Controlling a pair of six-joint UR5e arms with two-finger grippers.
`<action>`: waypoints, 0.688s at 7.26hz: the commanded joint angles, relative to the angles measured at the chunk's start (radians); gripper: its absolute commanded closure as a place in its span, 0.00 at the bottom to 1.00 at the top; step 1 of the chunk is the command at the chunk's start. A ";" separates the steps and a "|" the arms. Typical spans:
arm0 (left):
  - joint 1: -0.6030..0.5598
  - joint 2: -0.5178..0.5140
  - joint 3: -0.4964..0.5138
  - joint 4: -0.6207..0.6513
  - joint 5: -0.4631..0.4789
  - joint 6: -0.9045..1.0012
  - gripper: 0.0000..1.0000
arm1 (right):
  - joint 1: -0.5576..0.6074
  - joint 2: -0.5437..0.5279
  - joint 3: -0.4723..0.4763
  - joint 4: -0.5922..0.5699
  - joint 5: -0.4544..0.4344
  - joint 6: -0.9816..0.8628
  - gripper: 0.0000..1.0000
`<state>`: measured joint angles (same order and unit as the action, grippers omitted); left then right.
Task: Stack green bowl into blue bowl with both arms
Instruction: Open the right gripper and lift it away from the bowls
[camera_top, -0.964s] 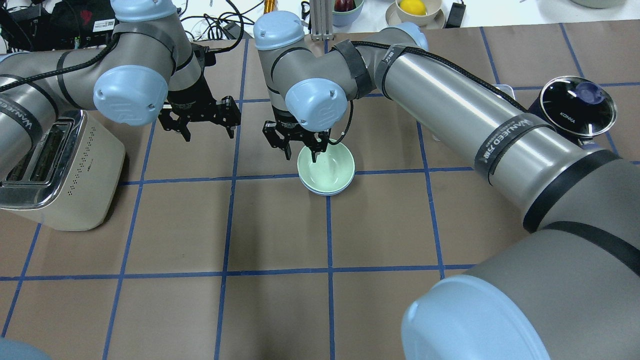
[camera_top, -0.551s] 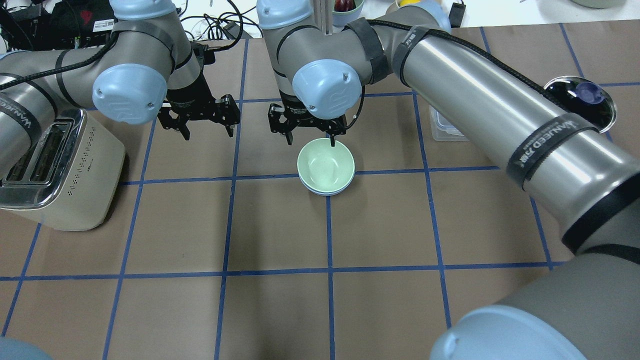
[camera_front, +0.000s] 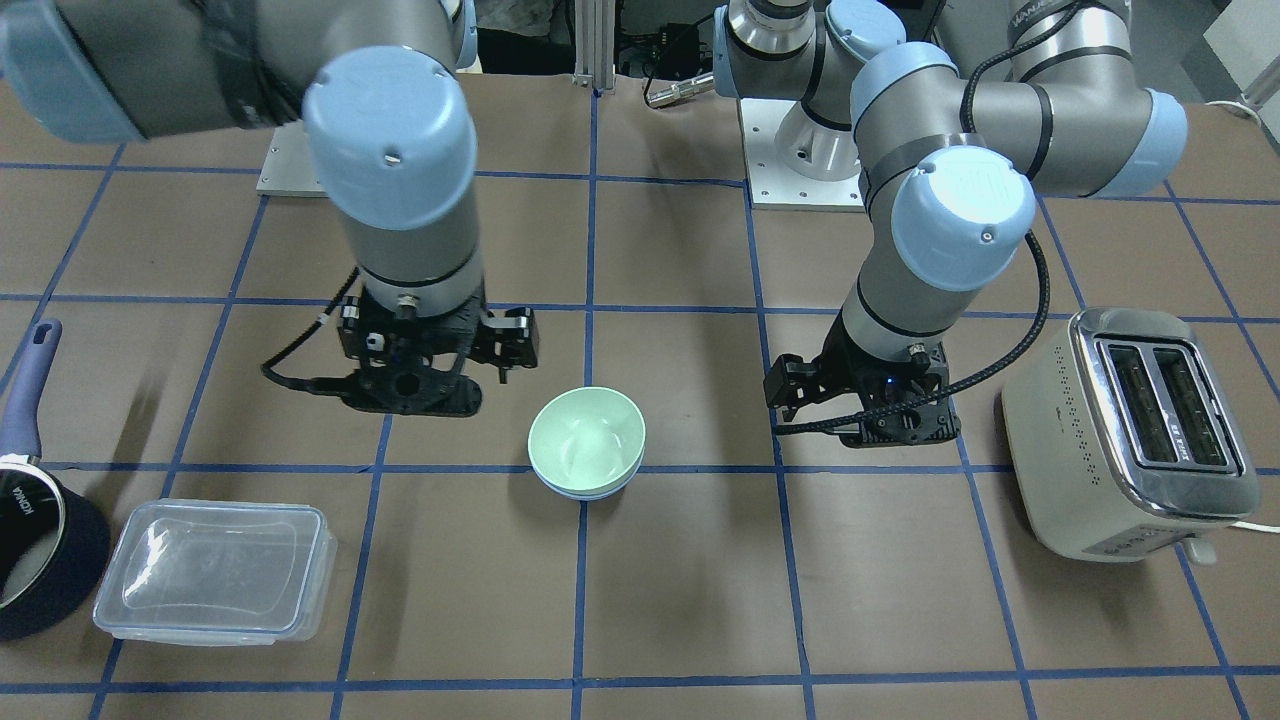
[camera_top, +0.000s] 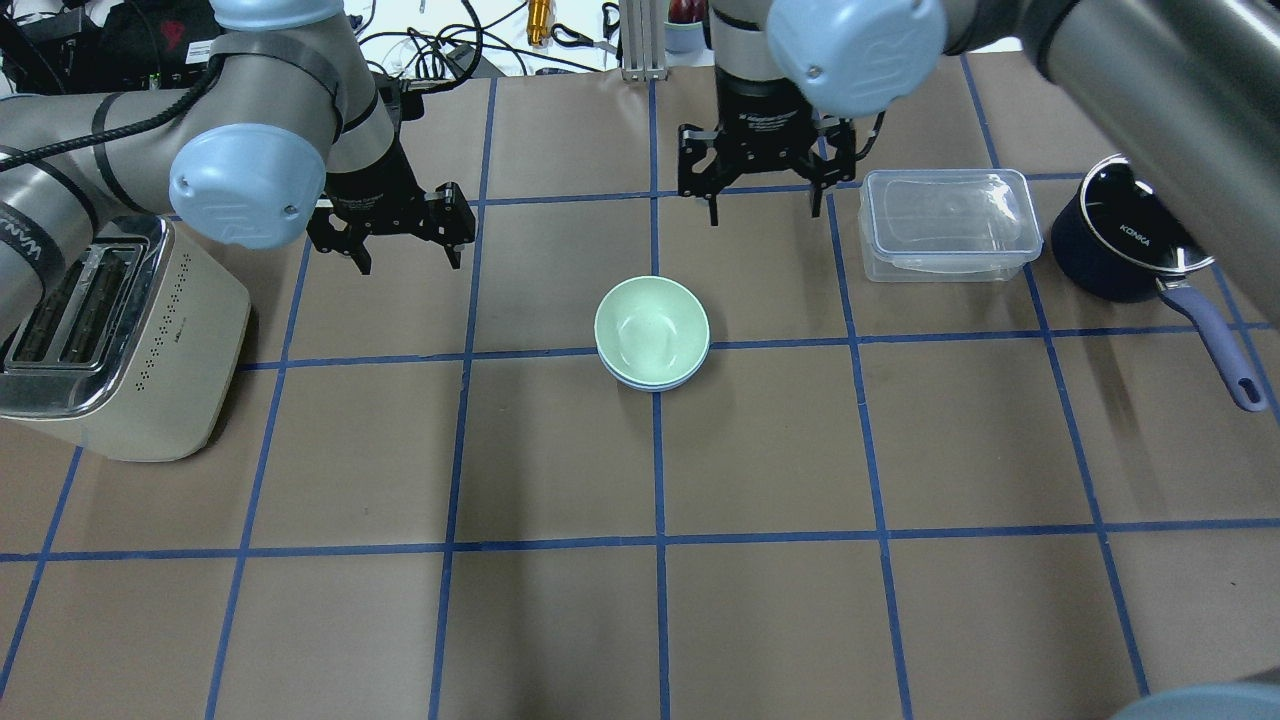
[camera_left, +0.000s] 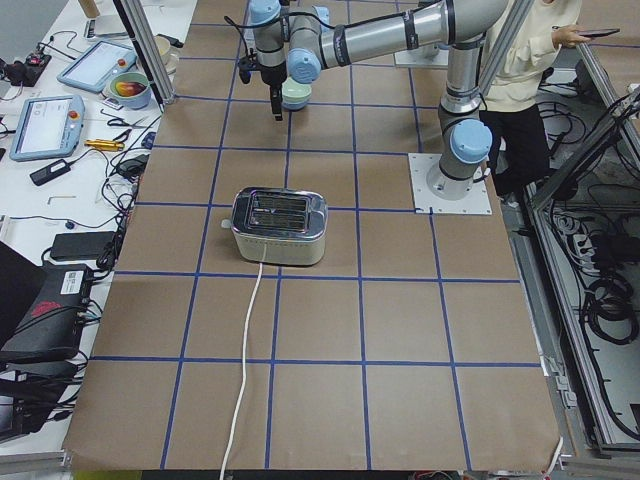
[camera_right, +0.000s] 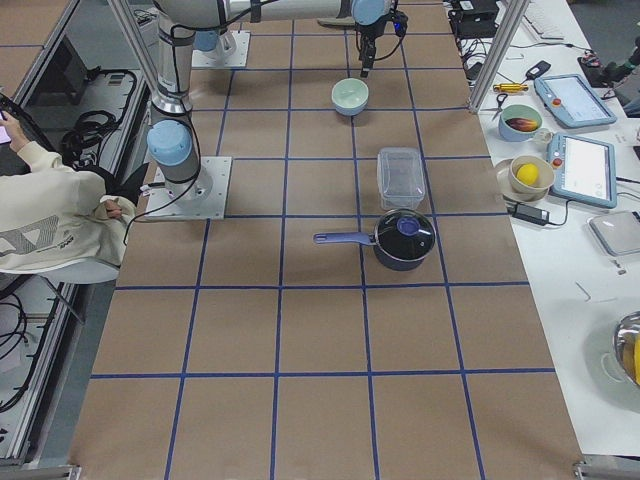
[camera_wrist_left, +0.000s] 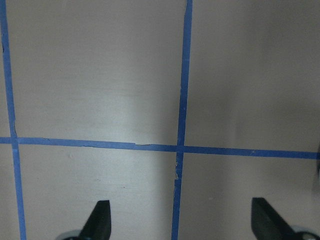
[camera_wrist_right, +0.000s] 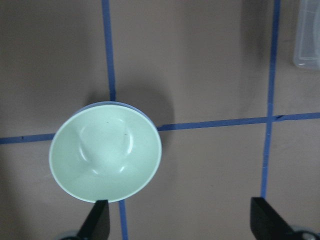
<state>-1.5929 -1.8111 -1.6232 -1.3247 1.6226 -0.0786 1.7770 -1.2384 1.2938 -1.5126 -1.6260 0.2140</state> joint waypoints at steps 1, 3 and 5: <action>-0.027 0.080 0.003 -0.138 0.046 -0.007 0.00 | -0.115 -0.068 0.013 0.051 0.000 -0.151 0.00; -0.030 0.180 0.011 -0.276 0.042 0.012 0.00 | -0.154 -0.116 0.062 0.054 0.000 -0.212 0.00; -0.029 0.228 0.054 -0.408 0.014 0.061 0.00 | -0.162 -0.156 0.137 0.038 0.000 -0.225 0.00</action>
<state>-1.6221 -1.6140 -1.5975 -1.6481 1.6563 -0.0492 1.6218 -1.3679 1.3887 -1.4669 -1.6260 0.0004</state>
